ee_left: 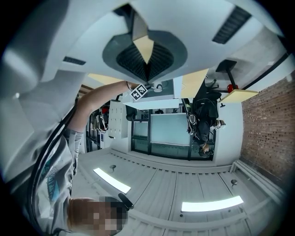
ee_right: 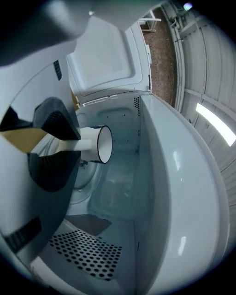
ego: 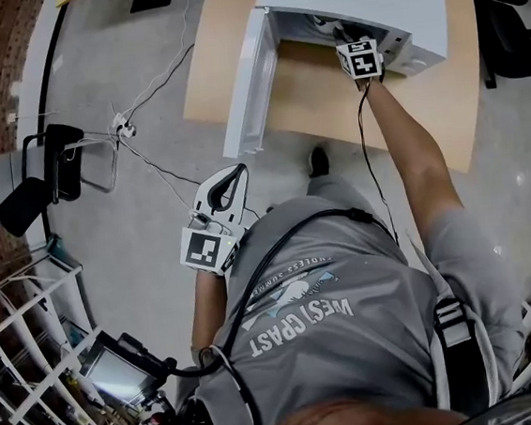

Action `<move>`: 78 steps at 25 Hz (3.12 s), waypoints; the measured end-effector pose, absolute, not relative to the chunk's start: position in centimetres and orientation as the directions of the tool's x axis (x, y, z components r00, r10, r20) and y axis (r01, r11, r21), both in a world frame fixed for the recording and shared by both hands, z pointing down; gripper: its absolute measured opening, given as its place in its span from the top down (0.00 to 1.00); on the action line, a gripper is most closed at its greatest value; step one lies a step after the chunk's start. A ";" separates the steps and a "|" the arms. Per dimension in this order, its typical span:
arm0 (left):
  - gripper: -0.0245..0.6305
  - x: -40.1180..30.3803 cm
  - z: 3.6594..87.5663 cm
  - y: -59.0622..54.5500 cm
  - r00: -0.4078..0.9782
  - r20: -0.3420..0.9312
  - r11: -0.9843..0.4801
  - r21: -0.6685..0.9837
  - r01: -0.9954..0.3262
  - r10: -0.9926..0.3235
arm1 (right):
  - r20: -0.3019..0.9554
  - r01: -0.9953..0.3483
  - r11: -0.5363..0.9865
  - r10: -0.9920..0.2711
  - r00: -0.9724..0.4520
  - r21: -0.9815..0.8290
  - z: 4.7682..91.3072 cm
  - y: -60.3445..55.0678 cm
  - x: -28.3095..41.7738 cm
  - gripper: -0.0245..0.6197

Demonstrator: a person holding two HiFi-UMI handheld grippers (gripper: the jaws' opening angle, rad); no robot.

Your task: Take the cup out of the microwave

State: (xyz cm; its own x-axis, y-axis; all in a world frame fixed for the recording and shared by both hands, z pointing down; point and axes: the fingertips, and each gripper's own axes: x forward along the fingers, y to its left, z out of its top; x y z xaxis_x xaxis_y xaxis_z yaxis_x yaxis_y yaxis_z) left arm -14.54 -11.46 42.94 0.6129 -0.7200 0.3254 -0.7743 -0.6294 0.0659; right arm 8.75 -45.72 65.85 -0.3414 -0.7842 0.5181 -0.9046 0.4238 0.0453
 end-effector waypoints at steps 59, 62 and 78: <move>0.90 -18.8 41.2 4.8 0.923 0.099 -0.926 0.026 -0.376 -0.372 | 0.320 -0.980 0.188 -0.926 -0.201 -0.071 39.9 4.9 7.3 0.86; 0.90 -15.4 41.7 5.1 0.941 0.080 -0.943 0.028 -0.332 -0.329 | 0.325 -0.990 0.118 -0.936 -0.137 -0.077 40.8 5.6 12.1 0.86; 0.89 -0.1 45.1 -1.4 0.883 0.280 -0.915 0.033 -0.402 -0.378 | 0.394 -0.985 0.072 -0.910 -0.130 -0.157 47.9 -11.2 34.2 0.86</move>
